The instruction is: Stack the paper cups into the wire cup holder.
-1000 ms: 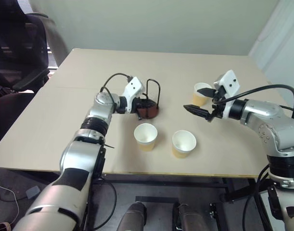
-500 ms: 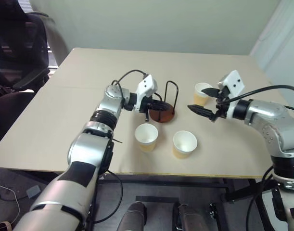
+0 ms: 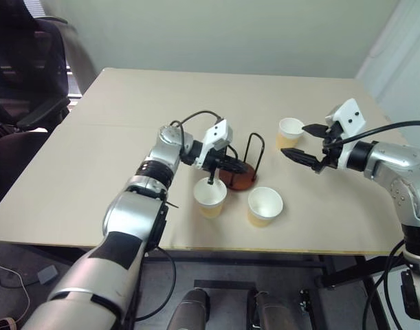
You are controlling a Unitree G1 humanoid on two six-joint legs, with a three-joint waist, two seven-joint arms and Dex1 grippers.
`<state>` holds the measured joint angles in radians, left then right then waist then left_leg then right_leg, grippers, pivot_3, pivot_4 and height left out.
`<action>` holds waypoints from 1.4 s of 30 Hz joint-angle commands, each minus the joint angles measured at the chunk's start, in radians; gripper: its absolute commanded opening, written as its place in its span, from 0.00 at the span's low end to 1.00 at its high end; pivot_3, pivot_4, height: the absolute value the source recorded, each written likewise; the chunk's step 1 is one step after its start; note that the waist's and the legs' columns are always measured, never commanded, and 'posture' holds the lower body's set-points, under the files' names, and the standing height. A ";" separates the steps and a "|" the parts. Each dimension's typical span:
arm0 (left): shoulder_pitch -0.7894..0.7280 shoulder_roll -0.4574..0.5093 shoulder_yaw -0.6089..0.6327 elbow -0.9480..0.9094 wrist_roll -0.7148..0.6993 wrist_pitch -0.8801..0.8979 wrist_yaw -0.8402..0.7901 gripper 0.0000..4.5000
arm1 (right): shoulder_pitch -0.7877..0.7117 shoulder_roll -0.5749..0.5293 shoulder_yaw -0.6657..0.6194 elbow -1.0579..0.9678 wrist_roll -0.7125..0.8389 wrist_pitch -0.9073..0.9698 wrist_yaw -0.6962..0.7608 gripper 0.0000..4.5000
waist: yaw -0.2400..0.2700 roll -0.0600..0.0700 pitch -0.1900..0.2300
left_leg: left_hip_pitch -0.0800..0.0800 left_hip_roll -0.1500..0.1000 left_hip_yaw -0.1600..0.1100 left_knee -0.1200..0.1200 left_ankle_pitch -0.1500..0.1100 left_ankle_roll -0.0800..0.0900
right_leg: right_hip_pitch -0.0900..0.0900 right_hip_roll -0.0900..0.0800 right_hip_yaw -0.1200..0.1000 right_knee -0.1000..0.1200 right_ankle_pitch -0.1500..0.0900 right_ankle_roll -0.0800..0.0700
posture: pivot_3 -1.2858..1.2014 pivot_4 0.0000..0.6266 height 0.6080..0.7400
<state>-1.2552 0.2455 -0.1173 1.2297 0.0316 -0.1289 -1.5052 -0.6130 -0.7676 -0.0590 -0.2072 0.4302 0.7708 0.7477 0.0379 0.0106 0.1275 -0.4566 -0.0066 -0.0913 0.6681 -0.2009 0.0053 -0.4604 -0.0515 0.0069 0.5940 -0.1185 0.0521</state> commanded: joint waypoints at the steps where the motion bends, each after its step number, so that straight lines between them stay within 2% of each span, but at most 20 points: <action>1: 0.005 -0.003 -0.002 -0.022 0.008 -0.042 0.012 0.01 | -0.003 -0.014 -0.040 -0.038 0.012 -0.010 0.003 1.00 | 0.000 0.000 0.000 | 0.000 0.000 0.000 0.000 0.000 0.000 | 0.000 0.000 0.000 0.000 0.000 0.000 | 0.52 0.24 1.00; 3: 0.007 -0.003 -0.009 -0.016 0.019 -0.042 0.040 0.01 | -0.002 -0.014 -0.039 -0.038 0.012 -0.009 0.003 1.00 | 0.000 0.000 0.000 | 0.000 0.000 0.001 0.000 0.000 0.001 | 0.000 0.000 0.000 0.000 0.001 0.001 | 0.52 0.24 1.00; 4: 0.007 -0.003 -0.009 -0.014 0.021 -0.038 0.042 0.14 | -0.003 -0.014 -0.039 -0.038 0.013 -0.009 0.003 1.00 | 0.000 0.000 0.000 | 0.000 0.000 0.001 0.000 0.000 0.001 | 0.000 -0.001 0.000 0.000 0.001 0.001 | 0.52 0.24 1.00; 8: 0.007 -0.005 -0.009 -0.014 0.022 -0.036 0.040 0.42 | -0.004 -0.012 -0.035 -0.036 0.013 -0.009 0.004 1.00 | 0.000 0.000 0.000 | 0.000 -0.001 0.001 0.001 0.000 0.001 | 0.000 -0.001 0.001 0.000 0.001 0.001 | 0.52 0.24 1.00; 15: 0.012 -0.002 -0.011 -0.019 0.025 -0.054 0.046 1.00 | -0.006 -0.011 -0.031 -0.033 0.012 -0.011 0.007 1.00 | 0.000 0.000 0.000 | 0.000 -0.001 0.002 0.002 0.001 0.002 | 0.000 -0.001 0.002 0.000 0.001 0.001 | 0.52 0.24 1.00; 28: 0.017 0.003 -0.013 -0.019 0.046 -0.096 0.104 1.00 | -0.016 -0.007 -0.026 -0.023 0.009 -0.015 0.010 1.00 | 0.000 0.000 0.000 | 0.001 -0.001 0.008 0.003 0.000 0.005 | 0.000 -0.001 0.007 0.000 0.001 0.001 | 0.52 0.24 1.00; 42: -0.011 0.083 -0.022 -0.013 0.079 -0.112 0.077 1.00 | -0.045 -0.002 -0.017 0.009 0.002 -0.028 0.023 1.00 | -0.002 0.000 0.000 | 0.002 -0.002 0.016 0.008 -0.003 0.013 | 0.000 -0.001 0.019 -0.001 0.003 0.004 | 0.52 0.24 1.00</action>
<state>-1.2367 0.3177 -0.1375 1.2299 0.1128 -0.2269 -1.4185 -0.6302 -0.7650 -0.0588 -0.1920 0.4299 0.7641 0.7661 0.0358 0.0107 0.1275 -0.4546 -0.0090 -0.0742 0.6764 -0.2045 0.0185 -0.4606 -0.0522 0.0266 0.5928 -0.1156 0.0566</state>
